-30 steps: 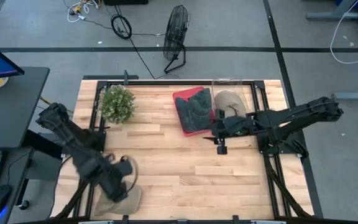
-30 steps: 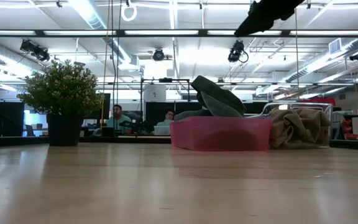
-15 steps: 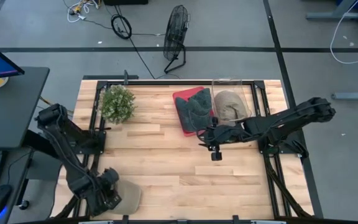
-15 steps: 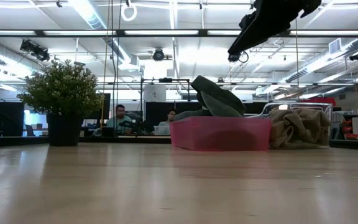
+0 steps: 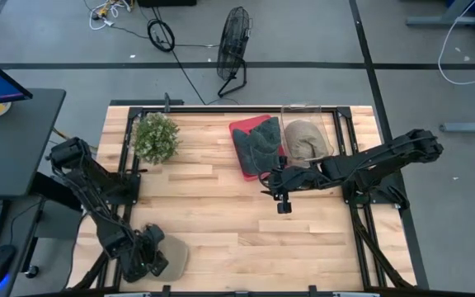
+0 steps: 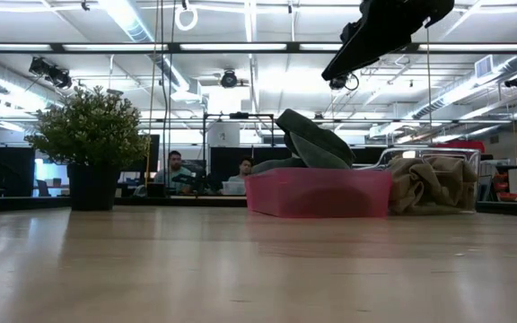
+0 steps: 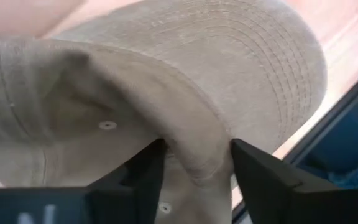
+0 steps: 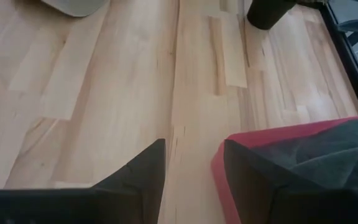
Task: Pick & Place hat
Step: Put the brown cap into the transparent bin
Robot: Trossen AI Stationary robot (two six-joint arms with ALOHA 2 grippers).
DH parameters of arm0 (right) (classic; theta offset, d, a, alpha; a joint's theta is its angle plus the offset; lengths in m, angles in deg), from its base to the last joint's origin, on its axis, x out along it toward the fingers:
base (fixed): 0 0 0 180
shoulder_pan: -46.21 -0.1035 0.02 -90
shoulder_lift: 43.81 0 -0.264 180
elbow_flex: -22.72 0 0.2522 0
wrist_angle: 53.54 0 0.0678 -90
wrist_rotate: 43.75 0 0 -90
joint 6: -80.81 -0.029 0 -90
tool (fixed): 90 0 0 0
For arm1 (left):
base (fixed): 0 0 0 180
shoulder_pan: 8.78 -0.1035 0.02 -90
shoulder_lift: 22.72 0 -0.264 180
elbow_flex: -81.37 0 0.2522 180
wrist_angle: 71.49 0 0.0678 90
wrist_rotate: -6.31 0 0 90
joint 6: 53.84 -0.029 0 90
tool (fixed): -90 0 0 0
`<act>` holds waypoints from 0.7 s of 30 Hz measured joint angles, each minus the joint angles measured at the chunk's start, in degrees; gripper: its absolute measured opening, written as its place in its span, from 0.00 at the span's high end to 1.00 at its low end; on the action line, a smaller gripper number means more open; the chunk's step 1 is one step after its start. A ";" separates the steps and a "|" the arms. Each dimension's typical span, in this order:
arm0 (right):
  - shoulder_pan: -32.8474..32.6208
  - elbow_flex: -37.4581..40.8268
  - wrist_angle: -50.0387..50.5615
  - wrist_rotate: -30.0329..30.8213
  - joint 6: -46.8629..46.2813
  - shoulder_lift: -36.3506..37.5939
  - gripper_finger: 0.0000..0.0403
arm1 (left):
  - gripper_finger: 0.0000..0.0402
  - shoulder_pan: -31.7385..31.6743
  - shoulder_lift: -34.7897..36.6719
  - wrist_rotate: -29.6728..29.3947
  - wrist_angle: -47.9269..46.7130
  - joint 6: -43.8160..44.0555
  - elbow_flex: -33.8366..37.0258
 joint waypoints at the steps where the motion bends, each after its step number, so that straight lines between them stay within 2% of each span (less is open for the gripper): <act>1: 0.00 0.00 -0.08 0.00 0.00 0.00 0.59 | 0.57 -0.48 0.00 -0.16 0.00 -0.02 0.01; 5: 0.00 0.00 -0.07 -0.01 0.00 0.00 0.59 | 0.78 -3.02 0.04 -2.00 1.16 -0.04 -0.19; 8: 0.00 0.00 -1.33 -0.02 0.06 0.00 0.59 | 0.94 -5.82 0.04 -7.75 0.92 -1.65 -1.36; 9: 0.00 0.00 -2.13 -0.02 0.27 0.00 0.59 | 0.96 -6.89 0.12 -10.63 0.86 -3.07 -1.84; 13: -0.43 0.00 -4.67 -0.02 1.28 -0.26 0.59 | 0.96 -11.86 0.50 -24.90 0.99 -8.79 -4.11; 15: -0.97 0.00 -4.95 -0.20 1.23 -0.43 0.59 | 0.95 -14.97 0.50 -29.96 0.71 -11.72 -5.00; 18: -2.38 0.02 -4.76 -0.21 0.50 -0.63 0.59 | 0.95 -20.35 0.50 -34.18 1.59 -17.21 -6.06; 21: -4.33 0.02 -4.94 0.45 -0.17 -0.63 0.59 | 0.95 -26.27 0.50 -34.59 5.49 -20.12 -6.16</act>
